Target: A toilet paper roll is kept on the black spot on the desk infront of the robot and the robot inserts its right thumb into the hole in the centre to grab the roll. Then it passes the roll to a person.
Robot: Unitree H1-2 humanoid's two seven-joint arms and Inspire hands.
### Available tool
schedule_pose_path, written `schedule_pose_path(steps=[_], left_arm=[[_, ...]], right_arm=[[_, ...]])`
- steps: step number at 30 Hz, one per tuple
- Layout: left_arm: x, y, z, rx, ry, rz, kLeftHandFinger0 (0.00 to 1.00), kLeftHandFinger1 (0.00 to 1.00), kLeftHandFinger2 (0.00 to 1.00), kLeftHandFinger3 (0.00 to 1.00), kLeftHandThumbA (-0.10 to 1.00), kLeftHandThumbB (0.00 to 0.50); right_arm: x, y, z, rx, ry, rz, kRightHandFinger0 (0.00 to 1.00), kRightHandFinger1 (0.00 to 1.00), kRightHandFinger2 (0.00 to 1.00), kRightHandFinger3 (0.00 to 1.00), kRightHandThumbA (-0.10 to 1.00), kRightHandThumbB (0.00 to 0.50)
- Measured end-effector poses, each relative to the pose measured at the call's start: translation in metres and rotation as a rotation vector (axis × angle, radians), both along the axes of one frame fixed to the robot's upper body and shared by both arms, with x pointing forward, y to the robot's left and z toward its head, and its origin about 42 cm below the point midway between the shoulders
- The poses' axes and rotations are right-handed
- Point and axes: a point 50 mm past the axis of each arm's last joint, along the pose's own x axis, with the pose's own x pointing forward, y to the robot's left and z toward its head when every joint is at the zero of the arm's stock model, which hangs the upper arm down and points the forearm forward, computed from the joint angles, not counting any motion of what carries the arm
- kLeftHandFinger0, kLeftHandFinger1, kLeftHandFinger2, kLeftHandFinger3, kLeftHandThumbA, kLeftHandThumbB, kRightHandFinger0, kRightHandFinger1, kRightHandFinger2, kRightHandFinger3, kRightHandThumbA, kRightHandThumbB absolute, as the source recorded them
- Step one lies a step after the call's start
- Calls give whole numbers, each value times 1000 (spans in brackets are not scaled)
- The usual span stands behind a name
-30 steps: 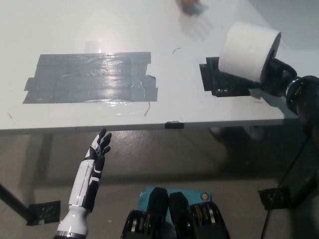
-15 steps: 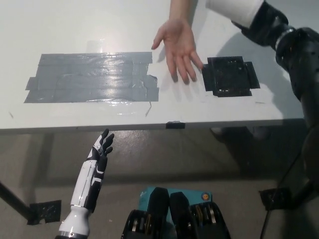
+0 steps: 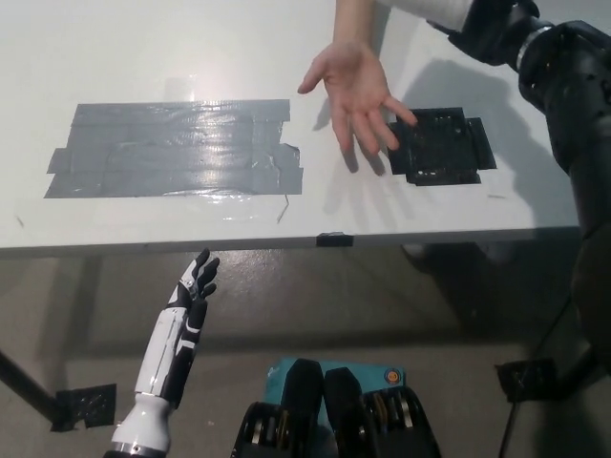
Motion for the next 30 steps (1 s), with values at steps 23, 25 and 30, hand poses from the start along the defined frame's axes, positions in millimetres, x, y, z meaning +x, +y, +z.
schedule_pose_path(steps=[23,25,30], left_arm=[[1,-3,1,6,0,-14,1000,1000,1000,1000,1000,218],[2,-4,1,7,-1,-16,1000,1000,1000,1000,1000,222],[3,-6,3,8,-6,-23,1000,1000,1000,1000,1000,216]], right_arm=[[6,57,39,-1110,-249,-145,127,556,874,771,-100,210],[5,58,39,-1151,-273,-158,65,490,832,732,-100,213],[5,61,39,-1215,-313,-180,0,299,646,630,-100,217]])
